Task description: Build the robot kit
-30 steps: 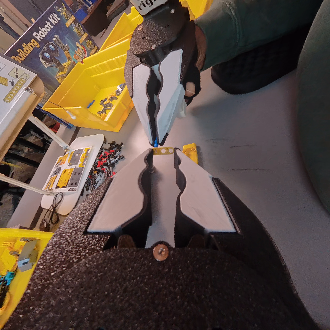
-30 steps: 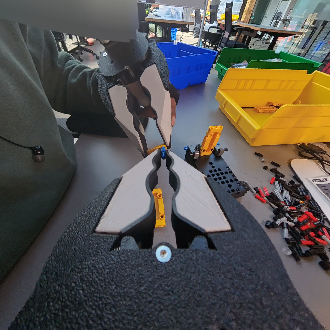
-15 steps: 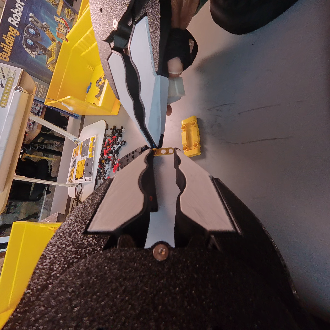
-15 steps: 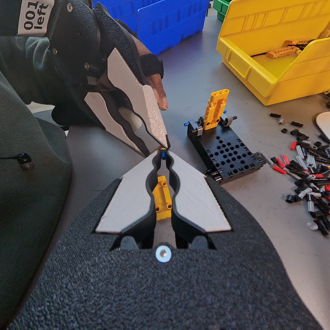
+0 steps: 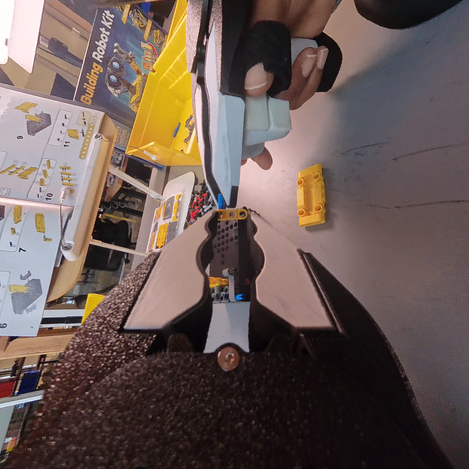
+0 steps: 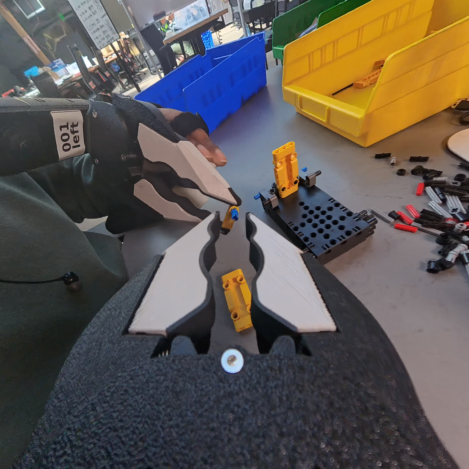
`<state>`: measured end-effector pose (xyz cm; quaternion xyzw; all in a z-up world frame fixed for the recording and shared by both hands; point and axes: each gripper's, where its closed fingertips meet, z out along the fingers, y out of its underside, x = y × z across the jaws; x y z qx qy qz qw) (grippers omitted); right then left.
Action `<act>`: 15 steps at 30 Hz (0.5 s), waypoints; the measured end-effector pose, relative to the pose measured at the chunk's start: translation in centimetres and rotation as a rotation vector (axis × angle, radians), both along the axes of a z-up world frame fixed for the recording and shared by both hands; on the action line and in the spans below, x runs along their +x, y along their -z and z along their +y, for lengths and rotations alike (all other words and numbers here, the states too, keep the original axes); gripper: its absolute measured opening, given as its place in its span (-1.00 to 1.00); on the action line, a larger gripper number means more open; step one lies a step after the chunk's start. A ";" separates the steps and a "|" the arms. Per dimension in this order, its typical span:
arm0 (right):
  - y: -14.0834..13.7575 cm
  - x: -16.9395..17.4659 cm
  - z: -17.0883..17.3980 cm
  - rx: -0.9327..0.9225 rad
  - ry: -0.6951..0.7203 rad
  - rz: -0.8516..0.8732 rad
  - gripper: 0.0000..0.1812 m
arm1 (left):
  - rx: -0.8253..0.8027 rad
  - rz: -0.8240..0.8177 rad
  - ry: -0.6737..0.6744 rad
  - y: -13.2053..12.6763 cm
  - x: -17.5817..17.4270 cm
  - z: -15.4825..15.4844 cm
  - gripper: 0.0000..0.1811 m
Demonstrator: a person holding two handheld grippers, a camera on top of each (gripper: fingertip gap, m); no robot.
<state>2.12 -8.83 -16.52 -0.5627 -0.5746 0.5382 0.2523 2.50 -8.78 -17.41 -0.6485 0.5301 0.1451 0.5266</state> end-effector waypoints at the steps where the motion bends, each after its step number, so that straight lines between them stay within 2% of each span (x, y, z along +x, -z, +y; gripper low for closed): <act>1: 0.2 -0.1 -0.3 -0.008 -0.003 -0.007 -0.77 | 0.017 0.011 0.000 0.0 0.1 0.0 -0.76; 2: 0.5 -0.3 -0.6 -0.007 -0.007 -0.017 -0.78 | 0.034 0.024 -0.001 -0.1 0.2 0.0 -0.76; 3: 0.7 -0.4 -0.7 0.006 -0.001 -0.025 -0.90 | 0.047 0.035 -0.002 -0.2 0.2 0.0 -0.76; 5: 0.5 -0.4 -0.8 0.031 -0.007 -0.008 -0.90 | 0.068 0.006 0.013 -0.6 0.4 -0.1 -0.75; 6: 0.0 -0.3 -0.7 0.051 -0.019 0.018 -0.92 | 0.052 -0.073 0.039 -1.0 0.6 -0.3 -0.73; 8: -1.5 0.4 -1.3 0.141 -0.088 0.127 -0.92 | -0.086 -0.325 0.083 -1.7 0.7 -0.8 -0.56; 10: -3.3 1.3 -2.2 0.250 -0.150 0.260 -0.92 | -0.286 -0.632 0.196 -2.9 1.4 -2.1 -0.58; 12: -4.1 1.6 -3.0 0.305 -0.177 0.328 -0.92 | -0.342 -0.853 0.293 -5.4 1.5 -2.9 -0.72; 13: -4.0 1.5 -3.2 0.314 -0.181 0.330 -0.92 | -0.339 -0.894 0.321 -6.2 1.4 -3.1 -0.83; 15: -3.9 1.4 -3.4 0.331 -0.180 0.339 -0.92 | -0.365 -0.884 0.337 -6.0 1.7 -3.4 -0.86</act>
